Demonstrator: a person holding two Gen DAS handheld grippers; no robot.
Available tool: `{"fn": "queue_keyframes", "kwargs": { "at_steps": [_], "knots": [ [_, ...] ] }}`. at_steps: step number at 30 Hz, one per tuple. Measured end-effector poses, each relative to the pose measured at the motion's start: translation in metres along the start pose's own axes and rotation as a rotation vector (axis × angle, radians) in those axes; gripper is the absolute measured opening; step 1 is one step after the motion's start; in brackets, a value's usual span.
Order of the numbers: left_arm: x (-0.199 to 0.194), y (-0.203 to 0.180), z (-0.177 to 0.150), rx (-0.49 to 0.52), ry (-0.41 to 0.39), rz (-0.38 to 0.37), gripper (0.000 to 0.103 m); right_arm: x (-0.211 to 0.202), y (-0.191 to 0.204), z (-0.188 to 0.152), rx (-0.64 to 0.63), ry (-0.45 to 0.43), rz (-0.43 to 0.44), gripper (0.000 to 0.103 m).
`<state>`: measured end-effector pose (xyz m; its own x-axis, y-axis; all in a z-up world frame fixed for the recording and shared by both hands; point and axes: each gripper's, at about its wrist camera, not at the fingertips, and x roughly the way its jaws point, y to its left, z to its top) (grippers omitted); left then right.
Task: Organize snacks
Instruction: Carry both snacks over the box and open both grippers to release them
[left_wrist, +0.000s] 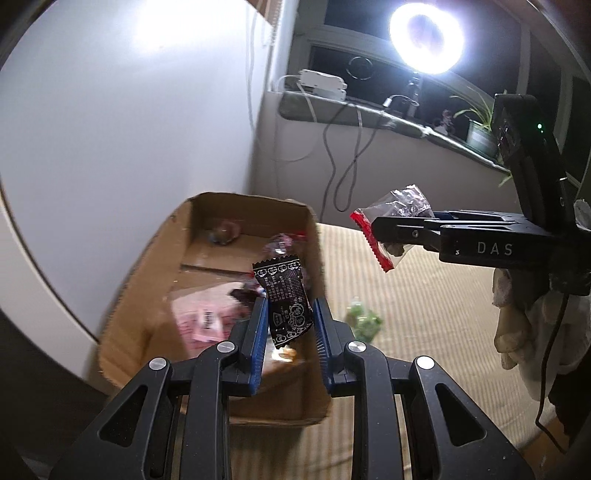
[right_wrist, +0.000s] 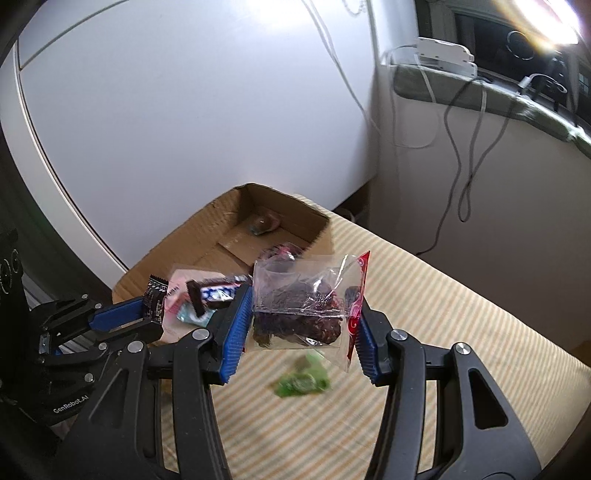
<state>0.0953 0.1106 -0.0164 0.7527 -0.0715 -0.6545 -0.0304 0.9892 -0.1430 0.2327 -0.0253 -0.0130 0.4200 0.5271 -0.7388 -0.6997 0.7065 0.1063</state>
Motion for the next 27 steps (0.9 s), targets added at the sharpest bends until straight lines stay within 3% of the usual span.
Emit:
{"fn": "queue_keyframes", "kwargs": {
  "at_steps": [13,27],
  "knots": [
    [0.008,0.031,-0.003,-0.034,0.014,0.055,0.023,0.049,0.038,0.025,-0.063,0.033,0.043,0.053],
    [0.016,0.042,-0.004,-0.050,0.027,0.063,0.023,0.087,0.042,0.034,-0.065,0.083,0.051,0.054]
  ]
}}
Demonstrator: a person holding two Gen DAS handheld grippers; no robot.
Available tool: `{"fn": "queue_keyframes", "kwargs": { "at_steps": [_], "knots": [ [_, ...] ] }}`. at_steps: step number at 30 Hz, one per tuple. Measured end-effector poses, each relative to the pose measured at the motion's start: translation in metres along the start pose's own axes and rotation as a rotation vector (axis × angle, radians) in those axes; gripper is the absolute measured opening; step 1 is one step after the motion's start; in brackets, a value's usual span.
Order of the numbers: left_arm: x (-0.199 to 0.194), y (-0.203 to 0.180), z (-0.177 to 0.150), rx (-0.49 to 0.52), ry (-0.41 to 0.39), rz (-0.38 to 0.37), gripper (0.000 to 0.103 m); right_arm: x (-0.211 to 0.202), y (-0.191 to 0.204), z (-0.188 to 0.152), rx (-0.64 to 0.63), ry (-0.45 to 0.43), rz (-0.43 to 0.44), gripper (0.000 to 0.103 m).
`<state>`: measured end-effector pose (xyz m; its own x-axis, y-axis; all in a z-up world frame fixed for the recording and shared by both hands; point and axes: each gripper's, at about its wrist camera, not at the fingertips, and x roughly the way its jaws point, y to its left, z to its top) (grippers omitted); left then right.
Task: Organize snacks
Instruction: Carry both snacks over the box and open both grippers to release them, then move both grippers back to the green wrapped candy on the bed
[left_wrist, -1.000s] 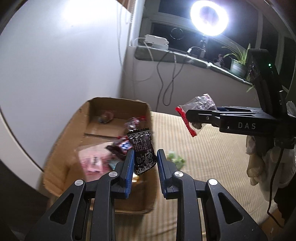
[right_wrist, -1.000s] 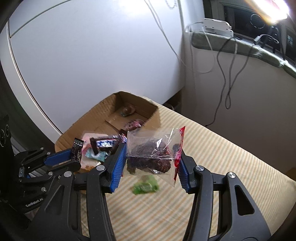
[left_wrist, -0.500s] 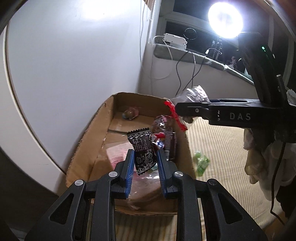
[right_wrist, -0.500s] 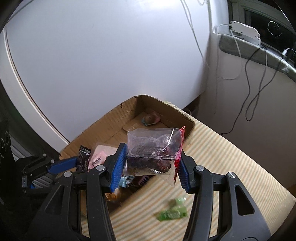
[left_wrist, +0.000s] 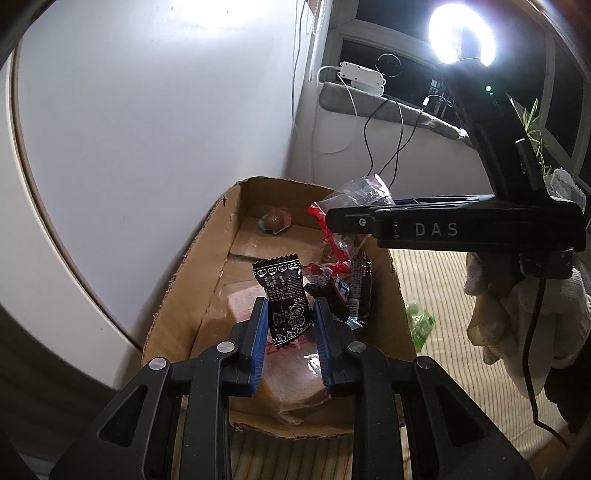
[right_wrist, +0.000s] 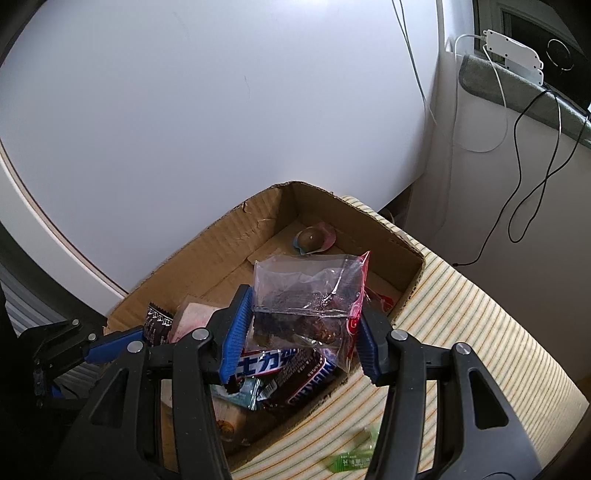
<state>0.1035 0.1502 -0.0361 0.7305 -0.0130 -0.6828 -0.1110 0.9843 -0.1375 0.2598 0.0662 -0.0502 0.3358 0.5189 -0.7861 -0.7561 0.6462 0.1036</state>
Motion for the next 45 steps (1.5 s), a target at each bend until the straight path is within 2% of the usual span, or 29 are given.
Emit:
{"fn": "queue_keyframes", "kwargs": {
  "at_steps": [12,18,21,23,28,45],
  "knots": [
    [0.003,0.002,0.000,0.001,0.011,0.000,0.023,0.009,0.009,0.002,-0.025,0.014,0.007,0.056],
    [0.003,0.004,0.000,-0.002,0.010,0.010,0.028,0.007,0.011,0.002,-0.036,0.008,0.001,0.064],
    [0.003,0.003,0.000,0.007,0.011,0.013,0.040,0.005,0.012,0.003,-0.039,0.006,-0.005,0.072],
    [0.002,0.001,-0.001,0.016,0.004,0.019,0.063,0.004,0.013,0.003,-0.040,0.000,-0.013,0.083],
    [0.002,-0.002,-0.001,0.029,0.006,0.032,0.077,0.001,0.011,0.003,-0.029,-0.001,-0.024,0.085],
    [-0.010,-0.011,-0.002,0.034,-0.013,0.029,0.077,-0.032,-0.002,-0.007,-0.035,-0.033,-0.041,0.085]
  ]
}}
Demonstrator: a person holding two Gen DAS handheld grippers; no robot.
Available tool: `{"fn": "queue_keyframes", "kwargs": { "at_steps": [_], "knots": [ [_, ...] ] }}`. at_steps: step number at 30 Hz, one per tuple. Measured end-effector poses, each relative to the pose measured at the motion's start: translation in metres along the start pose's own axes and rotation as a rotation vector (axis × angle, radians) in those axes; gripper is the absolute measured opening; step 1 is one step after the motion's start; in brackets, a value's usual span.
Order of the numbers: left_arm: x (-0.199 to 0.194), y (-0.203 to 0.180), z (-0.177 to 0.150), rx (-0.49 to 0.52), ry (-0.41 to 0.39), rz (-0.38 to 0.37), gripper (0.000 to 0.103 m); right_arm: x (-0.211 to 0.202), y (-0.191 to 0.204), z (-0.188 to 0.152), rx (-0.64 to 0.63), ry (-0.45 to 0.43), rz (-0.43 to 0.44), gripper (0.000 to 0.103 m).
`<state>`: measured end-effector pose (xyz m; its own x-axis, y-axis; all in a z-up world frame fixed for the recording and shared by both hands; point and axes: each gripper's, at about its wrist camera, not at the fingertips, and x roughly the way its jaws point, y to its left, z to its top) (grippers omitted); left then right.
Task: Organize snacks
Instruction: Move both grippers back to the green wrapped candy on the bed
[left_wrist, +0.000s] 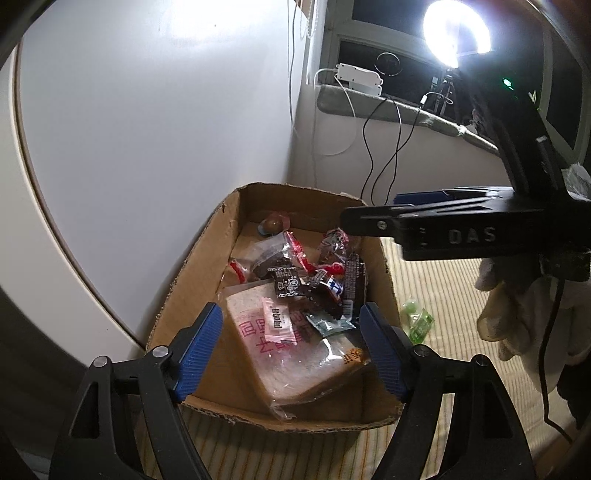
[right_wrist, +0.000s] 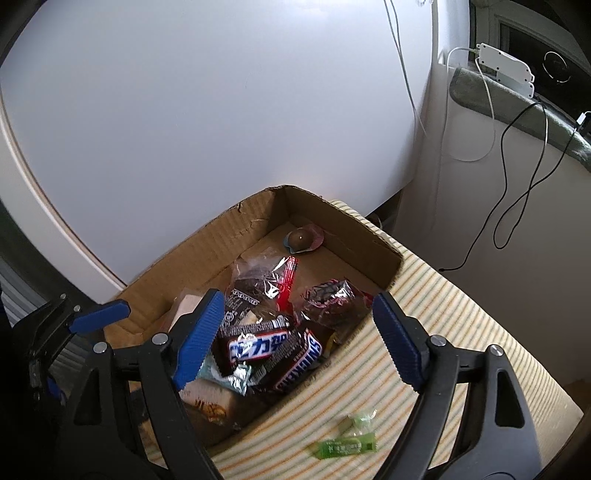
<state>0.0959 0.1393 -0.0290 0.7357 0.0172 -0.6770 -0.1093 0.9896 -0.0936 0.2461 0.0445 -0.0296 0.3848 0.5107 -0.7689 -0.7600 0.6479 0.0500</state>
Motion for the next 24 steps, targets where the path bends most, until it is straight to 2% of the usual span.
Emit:
{"fn": "queue_keyframes", "kwargs": {
  "at_steps": [7,16,24],
  "knots": [
    [-0.010,-0.010,-0.003,0.009,-0.016,-0.014,0.077,-0.026,-0.018,-0.017,0.012,-0.021,-0.003,0.085],
    [-0.020,-0.038,-0.011,0.047,-0.022,-0.056,0.076,-0.046,-0.048,-0.048,0.038,0.004,-0.023,0.085],
    [-0.022,-0.079,-0.023,0.110,0.001,-0.132,0.058,-0.042,-0.064,-0.068,0.045,0.072,0.028,0.085]
  ]
}}
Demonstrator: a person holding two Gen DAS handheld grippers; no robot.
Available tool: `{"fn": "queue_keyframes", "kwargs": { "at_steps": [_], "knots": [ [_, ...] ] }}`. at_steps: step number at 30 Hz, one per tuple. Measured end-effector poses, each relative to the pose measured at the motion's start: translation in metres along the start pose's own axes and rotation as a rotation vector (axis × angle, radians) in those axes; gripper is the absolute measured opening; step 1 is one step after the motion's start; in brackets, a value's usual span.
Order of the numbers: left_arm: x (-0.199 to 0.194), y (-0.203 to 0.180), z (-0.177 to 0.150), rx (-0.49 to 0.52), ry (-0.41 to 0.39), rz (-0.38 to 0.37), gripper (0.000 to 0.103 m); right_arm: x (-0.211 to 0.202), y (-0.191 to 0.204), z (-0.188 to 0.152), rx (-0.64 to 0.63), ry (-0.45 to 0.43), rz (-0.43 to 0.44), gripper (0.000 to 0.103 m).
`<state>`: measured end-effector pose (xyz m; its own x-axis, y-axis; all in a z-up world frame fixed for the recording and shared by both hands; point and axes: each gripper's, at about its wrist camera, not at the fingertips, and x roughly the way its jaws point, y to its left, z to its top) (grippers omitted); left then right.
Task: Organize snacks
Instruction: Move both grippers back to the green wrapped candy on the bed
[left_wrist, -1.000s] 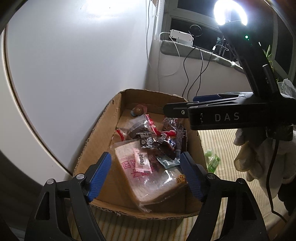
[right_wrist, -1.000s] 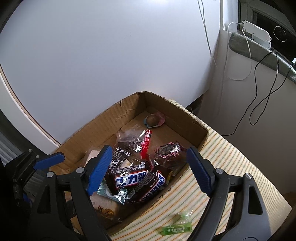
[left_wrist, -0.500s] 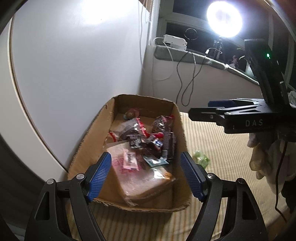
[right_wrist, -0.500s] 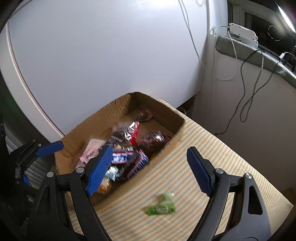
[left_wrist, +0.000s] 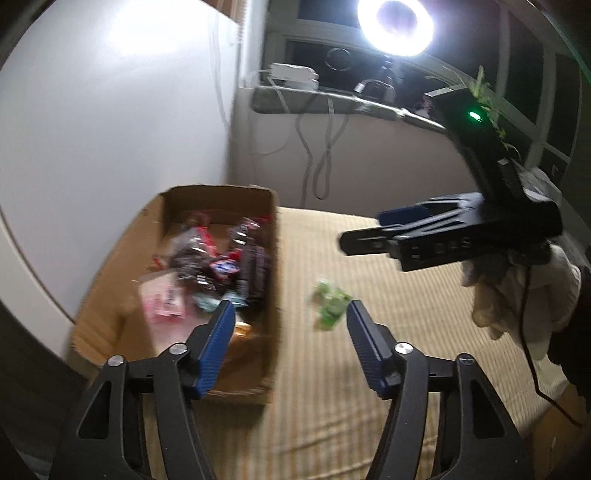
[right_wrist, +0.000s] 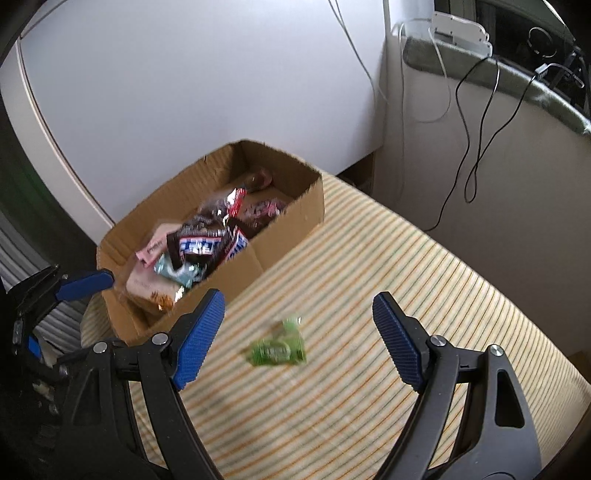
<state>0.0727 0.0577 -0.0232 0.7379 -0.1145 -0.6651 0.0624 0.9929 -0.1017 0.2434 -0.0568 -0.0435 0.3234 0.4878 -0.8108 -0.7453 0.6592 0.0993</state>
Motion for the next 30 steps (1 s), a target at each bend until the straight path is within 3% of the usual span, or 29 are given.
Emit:
{"fn": "queue_keyframes", "kwargs": {
  "at_steps": [3,9,14,18,21,23,30],
  "knots": [
    [0.004,-0.014,-0.004,0.023,0.021,-0.028,0.053,0.005,-0.001,-0.005,-0.006,0.021,0.018,0.083],
    [0.015,-0.033,-0.008,0.039,0.058,-0.074,0.043,0.019,-0.006,-0.010,0.000,0.069,0.072,0.069],
    [0.028,-0.038,-0.009,0.019,0.091,-0.119,0.037,0.035,-0.014,-0.014,0.026,0.115,0.122,0.050],
    [0.043,-0.040,-0.009,-0.013,0.117,-0.151,0.035,0.045,-0.018,-0.014,0.040,0.134,0.162,0.045],
    [0.053,-0.042,-0.007,-0.008,0.127,-0.143,0.035,0.051,-0.022,-0.012,0.050,0.143,0.191,0.044],
    [0.060,-0.044,-0.006,-0.001,0.132,-0.129,0.035,0.057,-0.023,-0.010,0.056,0.159,0.214,0.036],
    [0.077,-0.048,-0.006,0.017,0.147,-0.090,0.034,0.075,-0.019,-0.009,0.029,0.200,0.245,0.033]
  ]
}}
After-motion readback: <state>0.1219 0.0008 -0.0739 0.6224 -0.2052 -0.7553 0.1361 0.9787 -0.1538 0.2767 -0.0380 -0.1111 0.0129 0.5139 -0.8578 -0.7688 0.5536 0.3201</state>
